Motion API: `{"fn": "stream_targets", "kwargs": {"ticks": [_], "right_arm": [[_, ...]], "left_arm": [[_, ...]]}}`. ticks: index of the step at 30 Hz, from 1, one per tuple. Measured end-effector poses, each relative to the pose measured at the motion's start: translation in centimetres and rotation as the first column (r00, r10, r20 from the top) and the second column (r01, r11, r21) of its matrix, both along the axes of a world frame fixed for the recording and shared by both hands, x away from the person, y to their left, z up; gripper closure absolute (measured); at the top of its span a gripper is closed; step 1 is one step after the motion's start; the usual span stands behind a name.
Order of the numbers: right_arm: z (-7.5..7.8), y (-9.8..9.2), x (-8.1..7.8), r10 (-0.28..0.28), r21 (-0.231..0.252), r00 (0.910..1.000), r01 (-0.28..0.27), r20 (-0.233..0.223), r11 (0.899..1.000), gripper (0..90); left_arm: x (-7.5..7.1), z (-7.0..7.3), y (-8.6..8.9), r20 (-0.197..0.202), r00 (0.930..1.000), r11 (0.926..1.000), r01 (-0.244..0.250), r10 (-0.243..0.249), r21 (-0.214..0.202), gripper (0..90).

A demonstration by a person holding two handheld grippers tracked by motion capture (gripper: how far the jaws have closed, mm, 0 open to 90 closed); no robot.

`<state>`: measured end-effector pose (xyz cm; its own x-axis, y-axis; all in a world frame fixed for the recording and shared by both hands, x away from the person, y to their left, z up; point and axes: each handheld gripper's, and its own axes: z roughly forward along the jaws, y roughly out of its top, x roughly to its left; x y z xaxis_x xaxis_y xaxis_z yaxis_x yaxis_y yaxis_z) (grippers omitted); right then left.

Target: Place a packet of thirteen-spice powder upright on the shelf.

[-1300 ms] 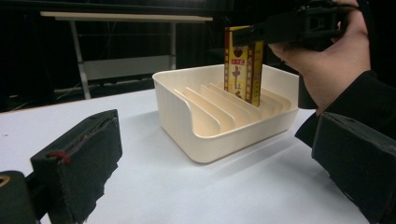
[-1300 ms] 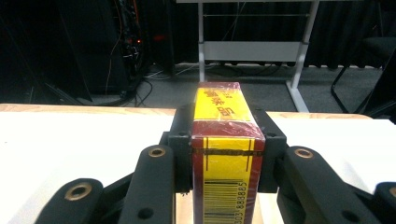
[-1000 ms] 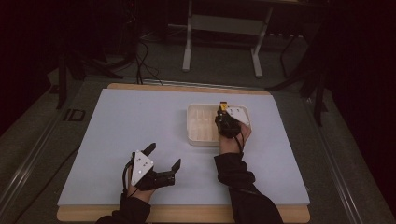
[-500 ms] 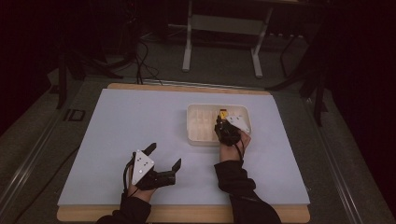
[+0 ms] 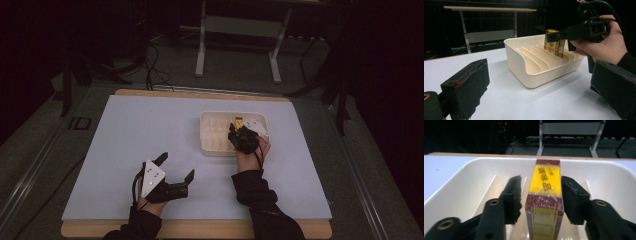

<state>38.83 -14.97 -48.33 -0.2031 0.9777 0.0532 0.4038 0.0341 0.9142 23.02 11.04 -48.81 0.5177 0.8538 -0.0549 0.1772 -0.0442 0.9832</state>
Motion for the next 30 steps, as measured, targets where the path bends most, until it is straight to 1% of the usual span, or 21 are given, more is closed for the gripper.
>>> {"fn": "stream_targets", "kwargs": {"ticks": [1, 2, 3, 5, 7, 8, 9, 12, 14, 15, 18, 20, 22, 23, 24, 25, 26, 28, 30], "right_arm": [[0.2, -0.1, 0.0, 0.006, -0.014, 1.0000, -0.006, 0.000, 1.000, 50.4], [0.4, -0.1, 0.0, 0.012, -0.012, 0.9999, -0.012, -0.003, 1.000, 49.7], [0.7, -0.2, 0.0, 0.023, -0.004, 0.9997, -0.023, -0.008, 1.000, 46.6], [1.1, -0.5, 0.0, 0.039, -0.008, 0.9991, -0.039, -0.015, 0.999, 43.5], [1.4, -0.6, 0.1, 0.066, 0.003, 0.9975, -0.066, -0.024, 0.998, 35.8], [1.6, -0.7, 0.1, 0.082, -0.003, 0.9961, -0.082, -0.034, 0.997, 34.0], [1.8, -0.8, 0.0, 0.096, -0.006, 0.9947, -0.096, -0.036, 0.995, 30.1], [2.2, -1.1, -0.3, 0.135, -0.007, 0.9904, -0.136, -0.026, 0.991, 24.4], [2.5, -1.3, -0.6, 0.161, 0.001, 0.9864, -0.161, -0.035, 0.987, 19.8], [2.7, -1.4, -0.7, 0.171, 0.004, 0.9847, -0.171, -0.036, 0.985, 20.1], [3.2, -1.8, -1.5, 0.181, -0.011, 0.9832, -0.181, -0.025, 0.983, 21.8], [3.5, -2.0, -1.9, 0.197, -0.005, 0.9801, -0.197, -0.022, 0.980, 18.9], [3.7, -2.2, -2.5, 0.221, 0.016, 0.9752, -0.221, -0.010, 0.975, 15.6], [3.8, -2.3, -2.7, 0.229, 0.021, 0.9734, -0.229, -0.007, 0.973, 15.3], [3.9, -2.4, -2.9, 0.233, 0.006, 0.9726, -0.233, -0.008, 0.973, 19.4], [3.9, -2.5, -3.0, 0.231, -0.027, 0.9728, -0.231, -0.015, 0.972, 26.1], [3.9, -2.6, -3.3, 0.229, -0.057, 0.9734, -0.229, -0.018, 0.972, 25.8], [3.9, -2.8, -3.7, 0.252, -0.033, 0.9675, -0.253, -0.019, 0.967, 23.2], [3.9, -2.9, -4.2, 0.272, -0.035, 0.9621, -0.272, -0.021, 0.962, 21.4]], "left_arm": [[0.0, 0.0, 0.0, 0.001, 1.0000, 1.0000, -0.001, 0.001, -0.002, 2.5], [0.0, 0.0, 0.0, 0.000, 1.0000, 1.0000, -0.002, 0.002, -0.002, 2.5], [0.0, 0.0, 0.0, 0.000, 1.0000, 1.0000, -0.003, 0.003, -0.002, 2.5], [0.0, 0.1, 0.1, 0.001, 1.0000, 1.0000, -0.002, 0.002, -0.007, 2.6], [-0.1, 0.1, 0.1, 0.004, 1.0000, 1.0000, -0.001, 0.001, -0.004, 2.5], [-0.1, 0.1, 0.1, 0.004, 1.0000, 1.0000, 0.000, 0.000, -0.005, 2.5], [-0.1, 0.1, 0.1, 0.005, 1.0000, 1.0000, -0.001, 0.001, -0.002, 2.6], [-0.1, 0.0, 0.0, 0.001, 1.0000, 1.0000, 0.005, -0.005, 0.002, 2.5], [-0.1, 0.0, 0.0, 0.002, 1.0000, 1.0000, 0.007, -0.007, 0.007, 2.5], [-0.1, 0.0, -0.1, 0.004, 1.0000, 0.9999, 0.006, -0.007, 0.010, 2.6], [-0.2, 0.0, 0.0, 0.003, 1.0000, 0.9999, 0.009, -0.009, 0.007, 2.5], [-0.2, 0.0, 0.0, 0.002, 1.0000, 1.0000, 0.008, -0.008, 0.006, 2.5], [-0.1, 0.0, 0.0, 0.002, 1.0000, 1.0000, 0.008, -0.008, 0.006, 2.5], [-0.2, 0.0, 0.0, 0.001, 1.0000, 0.9999, 0.008, -0.008, 0.007, 2.5], [-0.2, 0.0, 0.0, 0.000, 1.0000, 0.9999, 0.008, -0.008, 0.010, 2.5], [-0.2, -0.1, 0.0, -0.002, 1.0000, 0.9999, 0.008, -0.008, 0.011, 2.5], [-0.2, -0.1, 0.0, -0.004, 1.0000, 0.9999, 0.008, -0.008, 0.011, 2.5], [-0.1, -0.1, 0.0, -0.007, 0.9999, 0.9999, 0.010, -0.010, 0.010, 2.5], [-0.2, -0.1, 0.1, -0.004, 0.9999, 0.9999, 0.010, -0.010, 0.010, 2.6]]}}
